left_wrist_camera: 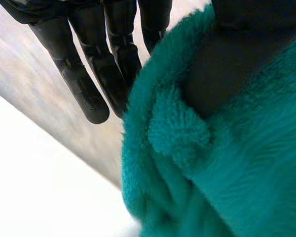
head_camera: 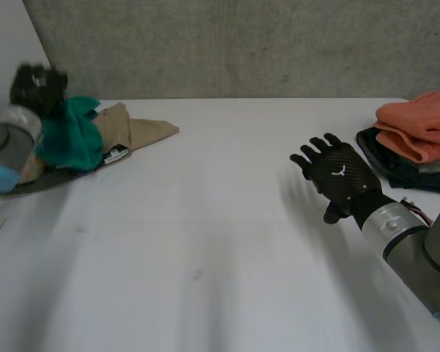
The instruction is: Fold the laundry.
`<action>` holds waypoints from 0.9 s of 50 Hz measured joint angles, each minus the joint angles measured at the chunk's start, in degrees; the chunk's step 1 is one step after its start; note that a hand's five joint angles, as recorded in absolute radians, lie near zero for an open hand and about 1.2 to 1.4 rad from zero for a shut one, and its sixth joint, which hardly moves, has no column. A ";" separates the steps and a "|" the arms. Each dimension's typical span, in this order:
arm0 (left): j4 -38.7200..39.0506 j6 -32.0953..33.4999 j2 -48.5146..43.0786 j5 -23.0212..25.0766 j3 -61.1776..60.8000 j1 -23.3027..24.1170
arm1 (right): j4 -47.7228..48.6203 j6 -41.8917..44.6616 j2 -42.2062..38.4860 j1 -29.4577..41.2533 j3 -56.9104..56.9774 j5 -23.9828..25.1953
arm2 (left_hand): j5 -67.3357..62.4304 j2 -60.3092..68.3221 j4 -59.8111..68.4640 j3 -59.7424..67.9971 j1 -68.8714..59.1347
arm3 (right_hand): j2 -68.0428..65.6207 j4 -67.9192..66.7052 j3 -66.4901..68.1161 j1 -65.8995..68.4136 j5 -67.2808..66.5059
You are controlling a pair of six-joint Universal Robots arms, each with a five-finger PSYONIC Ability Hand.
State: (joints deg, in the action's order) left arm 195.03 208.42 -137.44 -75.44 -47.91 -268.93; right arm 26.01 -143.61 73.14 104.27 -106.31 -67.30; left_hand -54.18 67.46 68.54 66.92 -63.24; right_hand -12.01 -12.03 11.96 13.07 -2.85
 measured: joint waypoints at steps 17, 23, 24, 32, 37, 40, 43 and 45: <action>3.13 -30.11 21.82 -2.95 -14.72 29.81 | -0.09 -3.96 6.23 -3.13 1.23 -8.39 | -2.48 0.96 0.06 1.36 -2.13 | 0.00 0.00 0.00 0.00 0.00; 1.14 -30.08 9.33 -6.19 -14.32 39.48 | -0.22 -8.59 7.06 -6.32 1.49 -8.94 | 7.88 -10.46 -11.40 -9.97 9.52 | 0.00 0.00 0.00 0.00 0.00; 1.08 -30.08 8.84 -6.24 -14.30 39.75 | -0.28 -9.05 7.08 -6.76 1.59 -8.94 | 7.88 -10.46 -11.40 -9.97 9.52 | 0.00 0.00 0.00 0.00 0.00; 0.15 -29.48 5.63 -5.31 -15.89 42.05 | -1.99 -11.35 6.77 -9.07 2.54 -8.74 | 50.42 -52.63 -54.31 -52.26 49.40 | 0.00 0.00 0.00 0.00 0.00; -0.03 -28.28 12.91 -5.02 -19.70 35.75 | -6.59 -11.38 6.58 -8.68 3.21 -8.72 | 50.42 -52.63 -54.31 -52.26 49.40 | 0.00 0.00 0.00 0.00 0.00; -0.28 -26.37 16.80 -4.97 -22.40 31.46 | -10.86 -11.56 6.48 -7.78 3.79 -8.64 | 50.42 -52.63 -54.32 -52.26 49.40 | 0.00 0.00 0.00 0.00 0.00; -0.68 -23.27 19.40 -4.82 -24.94 27.41 | -14.92 -12.24 6.36 -6.27 4.47 -8.55 | 50.42 -52.63 -54.31 -52.26 49.39 | 0.00 0.00 0.00 0.00 0.00; -1.03 -20.18 20.25 -4.61 -26.22 24.61 | -18.56 -13.90 6.04 -4.18 5.28 -8.54 | 50.42 -52.63 -54.32 -52.26 49.39 | 0.00 0.00 0.00 0.00 0.00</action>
State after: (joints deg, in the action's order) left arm 193.99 188.24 -117.19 -80.05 -74.13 -244.32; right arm 7.45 -157.51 79.17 100.09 -101.04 -75.84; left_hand -3.77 14.84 14.23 14.67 -13.85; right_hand -12.01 -12.03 11.96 13.08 -2.85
